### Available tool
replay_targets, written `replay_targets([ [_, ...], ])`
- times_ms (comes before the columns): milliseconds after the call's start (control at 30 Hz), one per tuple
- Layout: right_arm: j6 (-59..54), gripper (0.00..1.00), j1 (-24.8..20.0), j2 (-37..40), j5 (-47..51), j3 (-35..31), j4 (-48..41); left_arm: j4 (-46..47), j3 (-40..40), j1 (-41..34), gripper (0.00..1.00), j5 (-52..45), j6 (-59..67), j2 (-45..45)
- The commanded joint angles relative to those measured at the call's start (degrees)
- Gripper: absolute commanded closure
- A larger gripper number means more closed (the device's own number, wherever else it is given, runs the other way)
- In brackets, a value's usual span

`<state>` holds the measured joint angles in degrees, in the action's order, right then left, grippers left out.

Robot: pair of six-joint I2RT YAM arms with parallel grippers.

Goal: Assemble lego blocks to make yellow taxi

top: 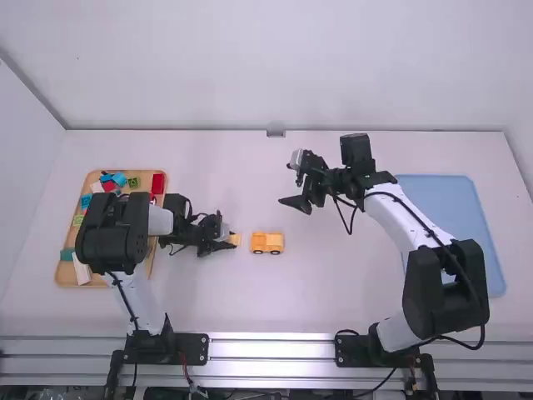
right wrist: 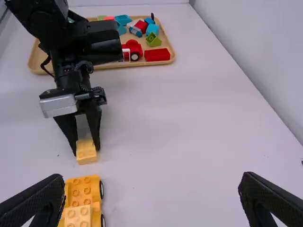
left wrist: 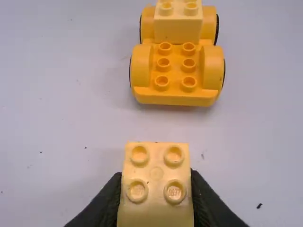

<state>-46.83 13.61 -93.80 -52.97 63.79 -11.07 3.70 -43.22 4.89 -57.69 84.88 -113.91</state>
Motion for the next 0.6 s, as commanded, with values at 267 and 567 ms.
replay_targets([
  [267, -5.0, 0.02, -0.3, 0.1, 0.6, -0.3, -5.2, 12.1, -4.6, -0.1, 0.83, -2.9, 0.8, 2.8],
  [567, -12.3, 0.02, -1.4, -1.9, -6.4, -12.0, 2.6, 18.0, -5.9, -3.2, 0.79, -6.5, 8.6, 6.3],
])
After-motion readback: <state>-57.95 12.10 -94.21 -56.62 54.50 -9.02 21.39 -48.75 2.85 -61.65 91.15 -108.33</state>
